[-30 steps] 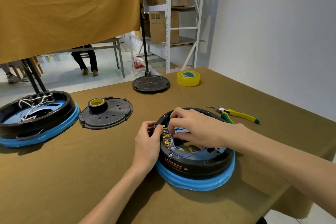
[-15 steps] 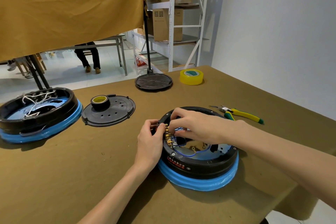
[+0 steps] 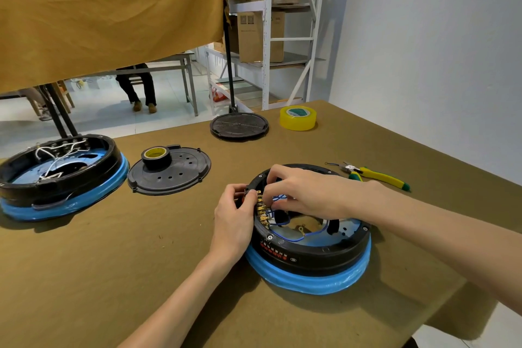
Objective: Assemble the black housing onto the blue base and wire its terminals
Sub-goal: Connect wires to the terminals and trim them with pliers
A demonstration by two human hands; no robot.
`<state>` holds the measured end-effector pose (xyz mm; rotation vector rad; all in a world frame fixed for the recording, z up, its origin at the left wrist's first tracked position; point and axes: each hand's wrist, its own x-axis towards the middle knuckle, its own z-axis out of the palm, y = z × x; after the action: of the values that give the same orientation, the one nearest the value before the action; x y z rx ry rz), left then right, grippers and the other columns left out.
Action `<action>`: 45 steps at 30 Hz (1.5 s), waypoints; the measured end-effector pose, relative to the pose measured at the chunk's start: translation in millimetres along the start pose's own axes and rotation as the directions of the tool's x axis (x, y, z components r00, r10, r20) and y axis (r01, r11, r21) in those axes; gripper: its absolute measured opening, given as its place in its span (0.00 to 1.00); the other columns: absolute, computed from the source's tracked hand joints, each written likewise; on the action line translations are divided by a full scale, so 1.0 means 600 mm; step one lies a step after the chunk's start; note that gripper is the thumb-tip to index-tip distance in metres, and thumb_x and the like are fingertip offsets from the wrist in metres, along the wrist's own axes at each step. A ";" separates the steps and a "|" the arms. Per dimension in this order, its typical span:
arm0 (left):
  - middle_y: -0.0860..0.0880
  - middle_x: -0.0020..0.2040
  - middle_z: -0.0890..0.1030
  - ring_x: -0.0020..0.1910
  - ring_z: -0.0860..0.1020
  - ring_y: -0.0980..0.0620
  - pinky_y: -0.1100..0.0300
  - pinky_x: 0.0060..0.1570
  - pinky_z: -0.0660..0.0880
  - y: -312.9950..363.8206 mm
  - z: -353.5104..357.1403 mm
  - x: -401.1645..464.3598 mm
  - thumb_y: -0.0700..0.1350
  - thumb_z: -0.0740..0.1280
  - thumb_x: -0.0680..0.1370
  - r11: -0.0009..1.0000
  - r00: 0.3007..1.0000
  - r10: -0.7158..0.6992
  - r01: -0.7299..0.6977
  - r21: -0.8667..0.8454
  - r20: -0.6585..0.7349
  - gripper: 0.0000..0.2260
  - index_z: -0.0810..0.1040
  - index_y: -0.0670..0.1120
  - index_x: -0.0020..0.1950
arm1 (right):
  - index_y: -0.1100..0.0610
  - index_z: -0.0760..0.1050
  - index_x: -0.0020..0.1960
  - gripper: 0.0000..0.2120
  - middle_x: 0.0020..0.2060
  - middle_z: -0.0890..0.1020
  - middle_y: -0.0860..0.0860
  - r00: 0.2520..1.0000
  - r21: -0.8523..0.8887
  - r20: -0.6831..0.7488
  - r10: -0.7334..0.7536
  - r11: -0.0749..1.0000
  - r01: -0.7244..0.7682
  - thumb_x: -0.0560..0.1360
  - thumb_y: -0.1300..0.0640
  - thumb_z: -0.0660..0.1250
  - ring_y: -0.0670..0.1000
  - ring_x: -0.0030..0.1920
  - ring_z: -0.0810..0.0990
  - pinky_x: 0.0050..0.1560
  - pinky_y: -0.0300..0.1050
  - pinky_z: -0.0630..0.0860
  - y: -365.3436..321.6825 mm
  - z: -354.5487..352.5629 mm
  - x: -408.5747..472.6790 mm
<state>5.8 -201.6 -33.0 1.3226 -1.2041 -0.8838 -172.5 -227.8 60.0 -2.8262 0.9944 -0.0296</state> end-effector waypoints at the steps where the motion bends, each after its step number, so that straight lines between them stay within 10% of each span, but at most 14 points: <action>1: 0.54 0.54 0.81 0.54 0.79 0.59 0.63 0.49 0.74 0.000 0.000 0.000 0.49 0.64 0.84 1.000 1.000 0.003 -0.003 0.000 -0.002 0.08 0.76 0.51 0.62 | 0.47 0.77 0.60 0.07 0.61 0.70 0.49 1.000 0.001 -0.002 -0.003 1.000 0.003 0.84 0.52 0.64 0.51 0.55 0.76 0.57 0.53 0.77 0.000 0.000 0.001; 13: 0.52 0.54 0.82 0.55 0.80 0.56 0.58 0.54 0.77 -0.001 0.002 -0.001 0.49 0.64 0.84 0.999 1.000 0.015 -0.016 -0.040 -0.011 0.08 0.77 0.50 0.62 | 0.53 0.81 0.56 0.05 0.63 0.70 0.51 0.995 -0.009 -0.073 -0.072 0.997 0.071 0.83 0.56 0.66 0.52 0.57 0.75 0.58 0.53 0.77 -0.007 0.003 0.012; 29: 0.54 0.56 0.80 0.55 0.79 0.58 0.64 0.47 0.75 0.004 -0.010 0.005 0.49 0.70 0.80 1.000 0.992 -0.004 0.008 -0.029 0.128 0.09 0.74 0.57 0.58 | 0.46 0.78 0.62 0.11 0.58 0.74 0.42 0.947 0.303 -0.263 0.185 0.948 -0.101 0.80 0.50 0.70 0.43 0.58 0.76 0.62 0.42 0.74 0.035 0.036 -0.022; 34: 0.59 0.56 0.76 0.52 0.78 0.61 0.76 0.36 0.74 0.011 -0.020 0.011 0.46 0.73 0.77 0.999 0.977 -0.029 0.023 0.029 0.210 0.17 0.71 0.57 0.61 | 0.53 0.80 0.57 0.10 0.53 0.77 0.49 0.646 0.351 -0.543 0.537 0.844 -0.406 0.83 0.50 0.64 0.51 0.55 0.79 0.62 0.54 0.75 0.117 0.017 -0.033; 40: 0.56 0.62 0.76 0.60 0.76 0.60 0.66 0.51 0.73 0.011 -0.022 0.008 0.47 0.69 0.81 0.990 0.975 0.026 -0.056 0.131 0.221 0.16 0.70 0.56 0.66 | 0.58 0.66 0.75 0.39 0.73 0.68 0.63 0.349 0.115 -0.076 0.934 0.356 -0.927 0.77 0.29 0.60 0.66 0.71 0.69 0.71 0.63 0.66 0.220 0.042 -0.077; 45: 0.52 0.65 0.77 0.62 0.78 0.54 0.51 0.62 0.77 0.012 -0.025 0.008 0.47 0.67 0.82 0.976 0.970 0.048 -0.096 0.194 0.238 0.16 0.69 0.54 0.69 | 0.59 0.69 0.72 0.37 0.72 0.69 0.64 0.337 -0.001 -0.038 0.941 0.338 -0.941 0.77 0.30 0.62 0.66 0.70 0.71 0.69 0.62 0.69 0.240 0.060 -0.100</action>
<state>20.2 -202.3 -23.0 1.3547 -1.5511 -0.8978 -306.5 -296.7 5.5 -1.7652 2.4773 0.0712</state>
